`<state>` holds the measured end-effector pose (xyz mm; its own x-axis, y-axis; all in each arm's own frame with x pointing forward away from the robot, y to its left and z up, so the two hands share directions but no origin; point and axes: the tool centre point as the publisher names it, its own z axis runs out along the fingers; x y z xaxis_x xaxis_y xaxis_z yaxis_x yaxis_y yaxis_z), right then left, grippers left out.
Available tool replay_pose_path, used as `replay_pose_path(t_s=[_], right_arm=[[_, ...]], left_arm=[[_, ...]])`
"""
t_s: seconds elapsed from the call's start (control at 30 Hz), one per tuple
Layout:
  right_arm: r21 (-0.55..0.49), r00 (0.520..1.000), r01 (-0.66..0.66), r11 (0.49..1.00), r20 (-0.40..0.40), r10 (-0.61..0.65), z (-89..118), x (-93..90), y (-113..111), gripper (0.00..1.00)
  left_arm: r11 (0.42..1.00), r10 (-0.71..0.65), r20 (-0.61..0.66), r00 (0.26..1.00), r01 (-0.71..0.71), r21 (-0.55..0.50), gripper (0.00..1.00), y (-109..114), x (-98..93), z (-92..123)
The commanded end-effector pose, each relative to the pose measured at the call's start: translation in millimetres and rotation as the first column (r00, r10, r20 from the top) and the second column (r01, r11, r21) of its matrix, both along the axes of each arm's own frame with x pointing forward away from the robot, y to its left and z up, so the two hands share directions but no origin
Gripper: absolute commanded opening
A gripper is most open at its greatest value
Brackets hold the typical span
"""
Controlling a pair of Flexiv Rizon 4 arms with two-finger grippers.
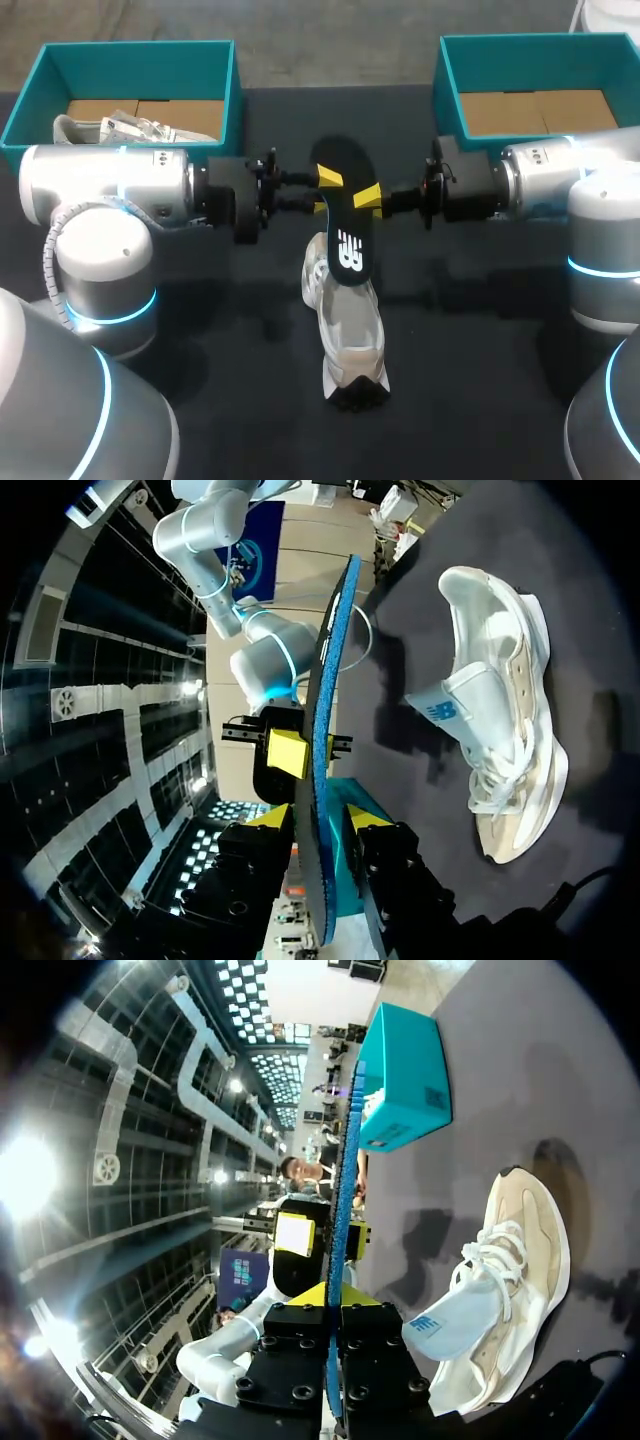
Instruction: Take the shoe out of the shoebox, open the shoe tongue, remove and reinsert the insole, then place the shoe into the shoebox
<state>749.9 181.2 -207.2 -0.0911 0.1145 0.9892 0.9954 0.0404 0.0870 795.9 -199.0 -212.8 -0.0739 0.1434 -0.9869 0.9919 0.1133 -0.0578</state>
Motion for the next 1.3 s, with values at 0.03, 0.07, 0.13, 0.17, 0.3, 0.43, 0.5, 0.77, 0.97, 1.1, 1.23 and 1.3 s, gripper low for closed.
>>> replay_pose_path(t_s=[0.03,0.07,0.13,0.17,0.3,0.43,0.5,0.77,0.97,1.1,1.23,1.3], right_arm=[[-0.001,1.000,0.001,1.000,0.000,-0.001,-0.4,-0.6,0.8,0.00],[-0.001,1.000,0.001,1.000,0.000,-0.001,-0.4,-0.6,0.8,0.00],[-0.001,1.000,0.001,1.000,0.000,-0.001,-0.4,-0.6,0.8,0.00],[-0.001,1.000,0.001,1.000,0.000,-0.001,-0.4,-0.6,0.8,0.00],[-0.001,1.000,0.001,1.000,0.000,-0.001,-0.4,-0.6,0.8,0.00],[-0.001,1.000,0.001,1.000,0.000,-0.001,-0.4,-0.6,0.8,0.00],[-0.001,1.000,0.001,1.000,0.000,-0.001,-0.4,-0.6,0.8,0.00],[-0.001,1.000,0.001,1.000,0.000,-0.001,-0.4,-0.6,0.8,0.00],[-0.001,1.000,0.001,1.000,0.000,-0.001,-0.4,-0.6,0.8,0.00],[-0.001,1.000,0.001,1.000,0.000,-0.001,-0.4,-0.6,0.8,0.00],[-0.001,1.000,0.001,1.000,0.000,-0.001,-0.4,-0.6,0.8,0.00],[-0.001,1.000,0.001,1.000,0.000,-0.001,-0.4,-0.6,0.8,0.00]], left_arm=[[1.000,0.006,0.004,1.000,-0.006,-0.006,0.30,-2.1,0.4,-1.0],[1.000,0.007,0.005,1.000,-0.007,-0.007,0.29,-2.2,0.8,-0.9],[1.000,0.010,0.003,1.000,-0.010,-0.008,0.28,-1.9,2.1,-1.3],[1.000,0.011,0.002,1.000,-0.011,-0.009,0.27,-1.8,2.5,-1.5],[1.000,0.011,0.000,1.000,-0.011,-0.011,0.25,-1.7,2.6,-1.8],[1.000,0.007,0.001,1.000,-0.007,-0.014,0.26,-1.9,-0.5,-2.1],[1.000,0.005,0.002,1.000,-0.004,-0.015,0.26,-2.0,-2.3,-2.1],[1.000,0.006,0.003,1.000,-0.006,-0.016,0.20,-3.2,-4.2,-2.4],[1.000,0.010,0.007,1.000,-0.010,-0.013,0.00,-4.2,-3.6,-2.5],[1.000,0.012,0.008,1.000,-0.012,-0.014,0.00,-3.9,-2.4,-2.9],[1.000,0.014,0.008,1.000,-0.013,-0.017,0.00,-3.1,-1.2,-2.5],[1.000,0.014,0.008,1.000,-0.014,-0.019,0.00,-3.0,-1.2,-2.2]])
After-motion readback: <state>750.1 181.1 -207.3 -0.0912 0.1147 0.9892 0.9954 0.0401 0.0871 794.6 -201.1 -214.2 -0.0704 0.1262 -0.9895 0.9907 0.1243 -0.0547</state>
